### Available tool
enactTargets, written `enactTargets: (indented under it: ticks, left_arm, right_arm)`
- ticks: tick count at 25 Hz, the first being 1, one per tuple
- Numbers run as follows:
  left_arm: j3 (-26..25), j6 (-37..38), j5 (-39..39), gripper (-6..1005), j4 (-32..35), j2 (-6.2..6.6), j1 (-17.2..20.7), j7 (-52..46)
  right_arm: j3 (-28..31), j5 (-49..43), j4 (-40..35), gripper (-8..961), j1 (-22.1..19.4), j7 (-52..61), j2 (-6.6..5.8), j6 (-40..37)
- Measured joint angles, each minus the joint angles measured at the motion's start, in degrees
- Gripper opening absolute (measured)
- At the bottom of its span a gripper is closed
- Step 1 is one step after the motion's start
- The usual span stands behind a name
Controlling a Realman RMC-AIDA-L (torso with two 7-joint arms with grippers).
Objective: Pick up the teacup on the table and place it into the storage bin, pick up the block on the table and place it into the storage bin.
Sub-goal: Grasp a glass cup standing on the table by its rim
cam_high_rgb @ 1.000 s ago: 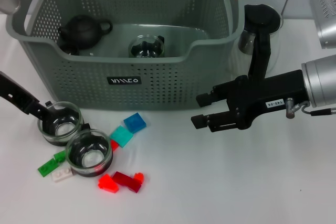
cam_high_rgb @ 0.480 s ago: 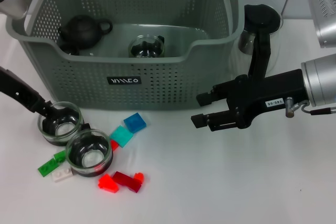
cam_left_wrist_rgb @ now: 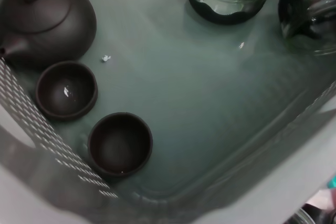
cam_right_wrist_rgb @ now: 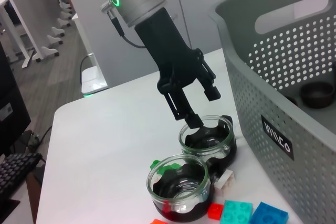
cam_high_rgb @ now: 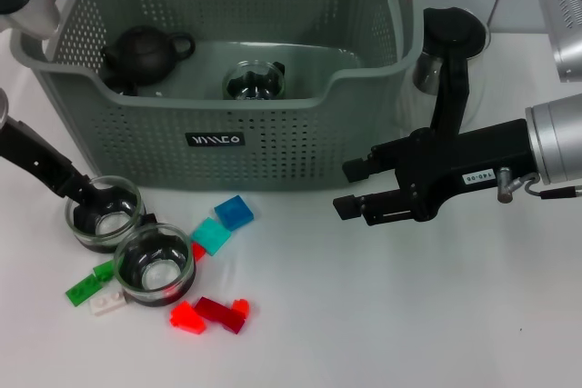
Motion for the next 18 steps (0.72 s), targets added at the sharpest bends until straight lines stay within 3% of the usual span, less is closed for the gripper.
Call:
enactTargets:
  ticks: [18]
  left_arm:
    - [3.35,-5.71,-0.01,795,-5.76,0.12,0.45,-0.27]
  right_arm:
    - [-0.01,-0.14,-0.06,610,0.10,0.26,-0.02,0.42]
